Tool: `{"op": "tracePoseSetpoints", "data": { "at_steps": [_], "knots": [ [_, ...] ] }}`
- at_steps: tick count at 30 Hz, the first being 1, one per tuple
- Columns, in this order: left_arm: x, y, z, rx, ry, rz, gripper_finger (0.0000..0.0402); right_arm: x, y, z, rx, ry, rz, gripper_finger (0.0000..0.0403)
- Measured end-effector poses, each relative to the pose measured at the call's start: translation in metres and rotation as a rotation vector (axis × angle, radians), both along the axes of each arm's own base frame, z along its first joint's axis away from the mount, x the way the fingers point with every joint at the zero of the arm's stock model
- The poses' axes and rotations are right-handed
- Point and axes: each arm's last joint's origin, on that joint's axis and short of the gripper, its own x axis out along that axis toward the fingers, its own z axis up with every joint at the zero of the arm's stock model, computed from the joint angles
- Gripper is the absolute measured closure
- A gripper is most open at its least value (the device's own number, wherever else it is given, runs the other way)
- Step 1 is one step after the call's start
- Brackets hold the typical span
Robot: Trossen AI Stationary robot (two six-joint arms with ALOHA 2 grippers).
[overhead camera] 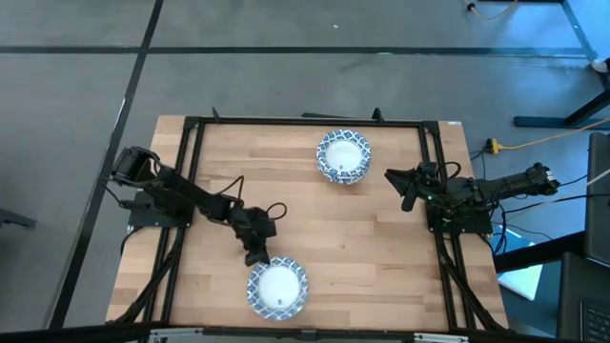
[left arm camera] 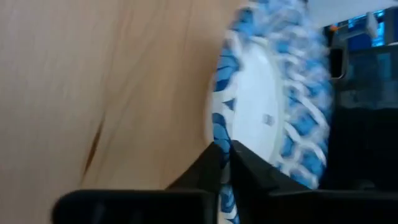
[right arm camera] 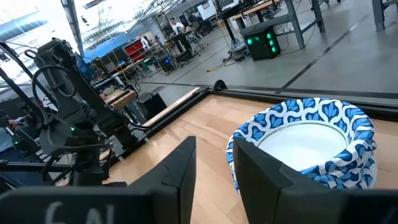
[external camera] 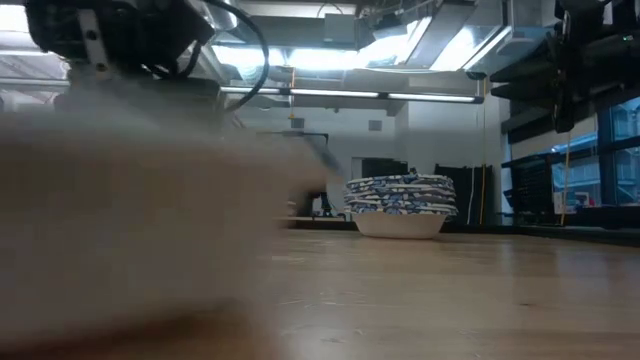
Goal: Nest bowls inside each other
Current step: Stack the white bowl on the white bowl
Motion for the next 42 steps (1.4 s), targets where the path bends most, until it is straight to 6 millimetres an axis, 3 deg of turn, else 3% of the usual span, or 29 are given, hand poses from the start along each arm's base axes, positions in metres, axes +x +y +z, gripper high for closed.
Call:
{"op": "tracePoseSetpoints", "data": {
  "at_steps": [8,15,23,28,31,36,42],
  "knots": [
    [0.012,0.03,0.008,-0.125,-0.06,0.05,0.0397,0.0,0.0,0.0,0.0,0.0,0.0,0.0295],
    [0.03,0.087,0.034,-0.317,-0.178,0.117,0.0399,0.0,0.0,0.0,0.0,0.0,0.0,0.0295],
    [0.053,0.18,0.1,-0.313,-0.388,0.321,0.04,0.0,0.0,0.0,-0.001,0.001,0.001,0.0295],
    [0.055,0.233,0.149,-0.144,-0.438,0.478,0.0401,0.0,0.0,0.0,-0.003,0.002,0.001,0.0295],
    [0.06,0.257,0.168,-0.044,-0.4,0.542,0.0401,0.0,0.0,0.0,-0.007,0.004,0.001,0.0295],
    [0.081,0.287,0.182,-0.019,-0.38,0.592,0.0401,0.0,0.0,0.0,-0.008,0.006,0.002,0.0295],
    [0.11,0.315,0.155,-0.123,-0.286,0.622,0.0401,0.0,0.001,0.0,-0.01,0.01,0.031,0.0295]
  ]
}}
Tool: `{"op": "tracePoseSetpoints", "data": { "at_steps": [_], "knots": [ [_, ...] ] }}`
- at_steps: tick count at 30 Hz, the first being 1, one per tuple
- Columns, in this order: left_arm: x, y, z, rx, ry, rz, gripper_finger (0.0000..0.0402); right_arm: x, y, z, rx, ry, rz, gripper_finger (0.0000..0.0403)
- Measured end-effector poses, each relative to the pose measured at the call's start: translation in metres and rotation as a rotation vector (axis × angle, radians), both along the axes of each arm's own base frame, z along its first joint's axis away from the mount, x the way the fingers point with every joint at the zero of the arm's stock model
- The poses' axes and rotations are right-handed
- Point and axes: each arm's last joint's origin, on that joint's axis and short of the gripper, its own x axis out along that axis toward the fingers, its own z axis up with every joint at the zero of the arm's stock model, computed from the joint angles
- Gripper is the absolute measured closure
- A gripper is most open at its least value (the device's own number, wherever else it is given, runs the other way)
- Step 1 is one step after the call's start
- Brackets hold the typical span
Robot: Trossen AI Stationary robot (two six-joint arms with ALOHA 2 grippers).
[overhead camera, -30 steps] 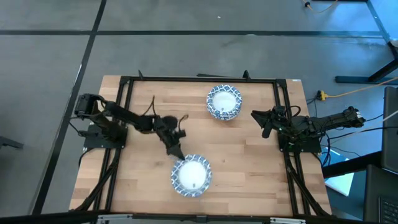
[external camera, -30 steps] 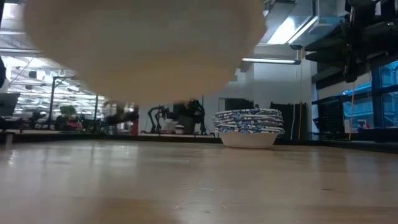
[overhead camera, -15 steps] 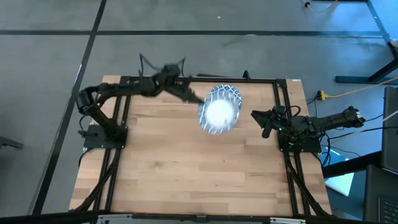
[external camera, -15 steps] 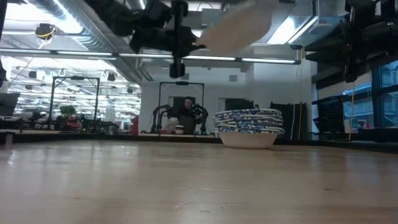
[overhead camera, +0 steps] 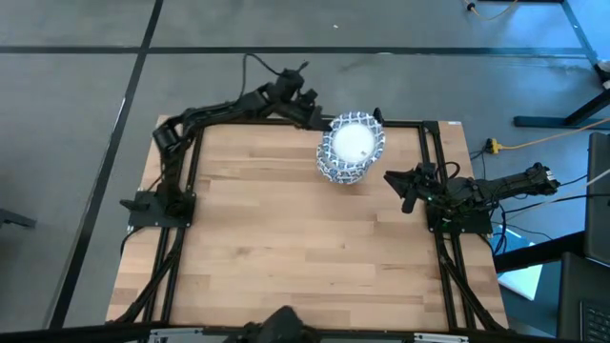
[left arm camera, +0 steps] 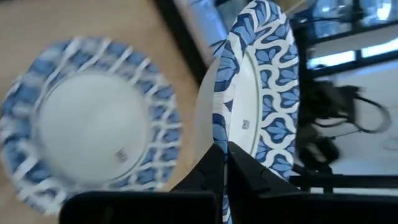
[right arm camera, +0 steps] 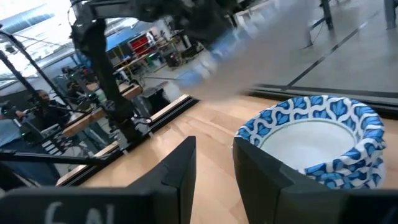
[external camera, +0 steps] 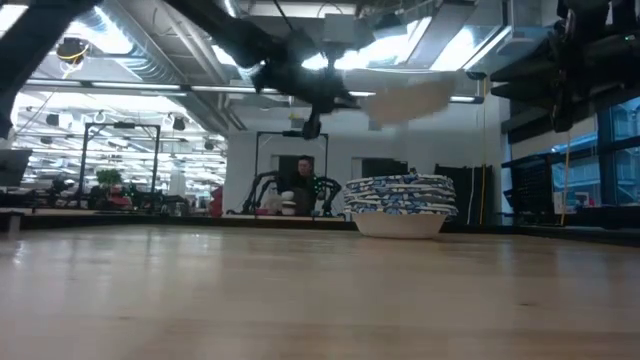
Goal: Nest bowls inside each other
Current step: Stack the white bowl on the white bowl
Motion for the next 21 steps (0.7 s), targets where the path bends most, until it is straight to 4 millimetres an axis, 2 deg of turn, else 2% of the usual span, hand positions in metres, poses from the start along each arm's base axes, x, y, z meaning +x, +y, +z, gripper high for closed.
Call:
{"op": "tracePoseSetpoints", "data": {
  "at_steps": [6,9,21],
  "knots": [
    [0.011,0.013,-0.046,-0.1,0.158,-0.002,0.0401,0.001,0.001,0.0,0.001,0.002,0.044,0.0295],
    [0.014,0.017,-0.062,-0.11,0.198,0.021,0.0401,0.001,0.001,0.0,-0.013,0.009,0.054,0.0295],
    [0.007,0.029,-0.074,-0.105,0.263,0.105,0.0401,0.001,0.002,-0.001,-0.019,0.015,0.078,0.0295]
  ]
}}
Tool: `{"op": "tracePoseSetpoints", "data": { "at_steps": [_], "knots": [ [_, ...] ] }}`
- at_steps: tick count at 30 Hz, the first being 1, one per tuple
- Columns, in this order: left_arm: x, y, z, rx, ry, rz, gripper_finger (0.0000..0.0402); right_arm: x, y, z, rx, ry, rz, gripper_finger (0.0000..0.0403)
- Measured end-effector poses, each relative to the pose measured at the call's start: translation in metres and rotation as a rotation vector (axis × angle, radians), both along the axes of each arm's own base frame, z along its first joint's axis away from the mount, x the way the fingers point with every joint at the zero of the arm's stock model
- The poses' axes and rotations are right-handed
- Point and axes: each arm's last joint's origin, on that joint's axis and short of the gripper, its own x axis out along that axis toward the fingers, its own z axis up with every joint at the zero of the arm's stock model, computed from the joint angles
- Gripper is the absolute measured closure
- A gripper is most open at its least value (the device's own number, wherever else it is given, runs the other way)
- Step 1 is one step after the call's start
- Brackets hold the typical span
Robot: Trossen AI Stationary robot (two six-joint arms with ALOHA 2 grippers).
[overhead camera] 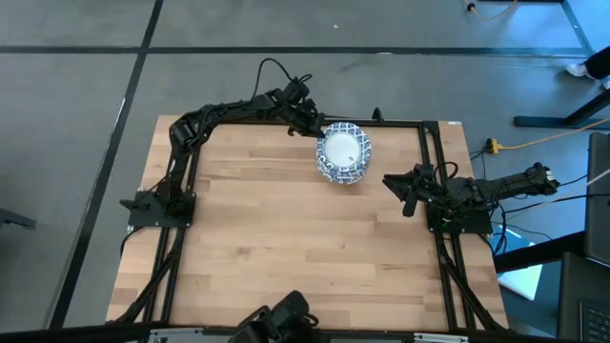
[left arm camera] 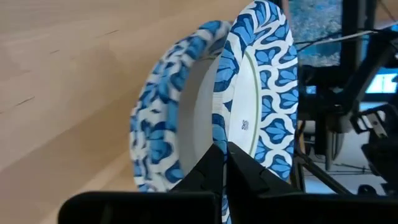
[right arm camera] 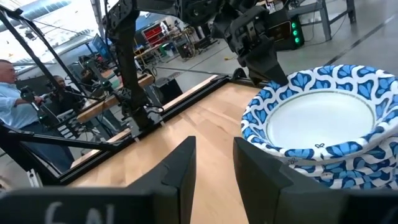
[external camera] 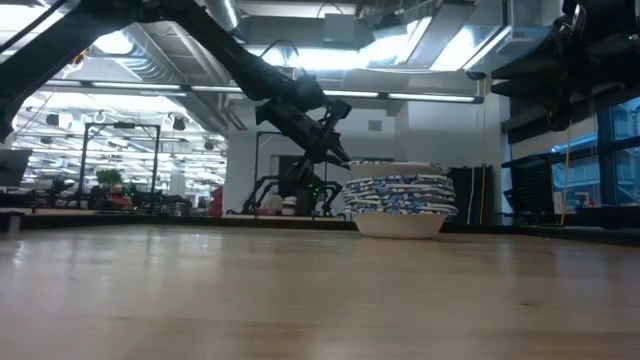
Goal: Nest bowls inside each other
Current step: Stack the white bowl on the white bowl
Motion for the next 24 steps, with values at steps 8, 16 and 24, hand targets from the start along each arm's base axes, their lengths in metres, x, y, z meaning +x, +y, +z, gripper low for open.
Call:
{"op": "tracePoseSetpoints", "data": {
  "at_steps": [8,16,24],
  "knots": [
    [0.0,-0.002,-0.002,-0.002,0.026,0.001,0.0401,0.0,0.0,0.0,-0.02,0.012,0.001,0.0295],
    [0.006,-0.01,-0.004,-0.001,0.032,-0.017,0.04,0.0,0.0,0.0,-0.024,0.013,0.002,0.0295],
    [0.011,-0.017,-0.005,-0.013,0.026,-0.047,0.0395,0.0,0.0,0.0,-0.025,0.012,0.001,0.0295]
  ]
}}
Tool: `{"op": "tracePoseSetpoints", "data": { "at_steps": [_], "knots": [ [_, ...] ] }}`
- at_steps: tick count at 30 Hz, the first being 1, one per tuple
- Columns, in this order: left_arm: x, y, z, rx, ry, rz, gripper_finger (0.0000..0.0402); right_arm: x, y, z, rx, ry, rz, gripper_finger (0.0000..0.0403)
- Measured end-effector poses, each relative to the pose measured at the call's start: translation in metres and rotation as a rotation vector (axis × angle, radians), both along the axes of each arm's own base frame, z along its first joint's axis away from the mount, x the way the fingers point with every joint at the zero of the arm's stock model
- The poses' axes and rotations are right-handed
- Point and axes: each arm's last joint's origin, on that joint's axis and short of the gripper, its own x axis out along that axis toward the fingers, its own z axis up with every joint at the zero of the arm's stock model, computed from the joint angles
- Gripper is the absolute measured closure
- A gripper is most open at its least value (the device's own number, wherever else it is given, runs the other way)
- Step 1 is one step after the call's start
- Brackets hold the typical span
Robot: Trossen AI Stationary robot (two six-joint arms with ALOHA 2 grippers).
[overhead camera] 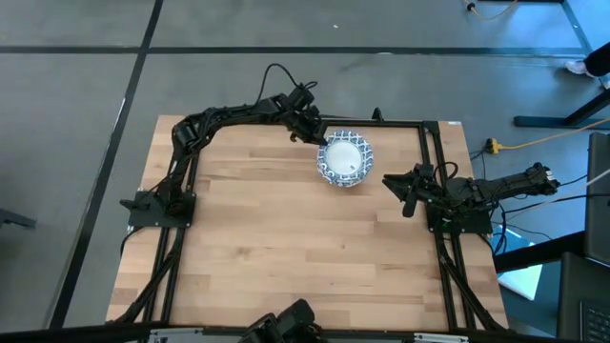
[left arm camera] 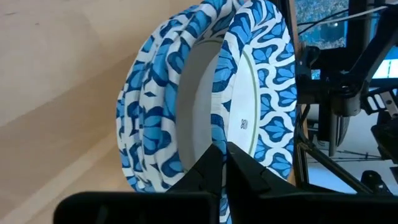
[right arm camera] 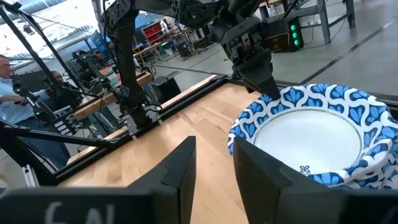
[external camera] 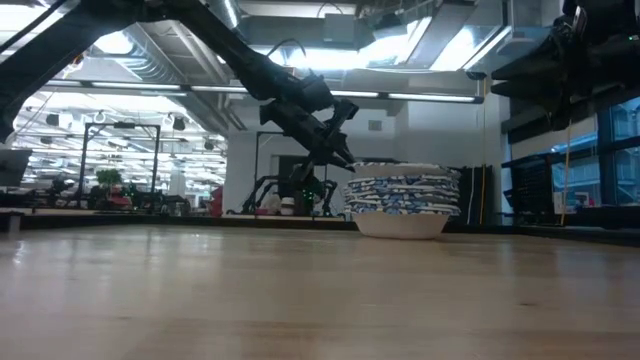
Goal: Nest bowls inside each other
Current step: Stack the white bowl on the white bowl
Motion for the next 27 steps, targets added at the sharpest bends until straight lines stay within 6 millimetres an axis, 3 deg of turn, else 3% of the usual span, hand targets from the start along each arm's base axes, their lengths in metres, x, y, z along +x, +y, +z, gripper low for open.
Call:
{"op": "tracePoseSetpoints", "data": {
  "at_steps": [8,20,27],
  "knots": [
    [0.001,-0.001,0.0,0.008,0.005,0.006,0.0361,0.0,0.0,0.0,0.002,-0.002,0.0,0.0295],
    [-0.001,0.002,-0.001,0.048,0.014,0.016,0.0263,0.0,0.0,0.0,0.001,-0.001,0.0,0.0295],
    [-0.007,0.012,0.0,0.076,-0.006,-0.009,0.0255,0.0,0.0,0.0,0.001,-0.002,0.0,0.0295]
  ]
}}
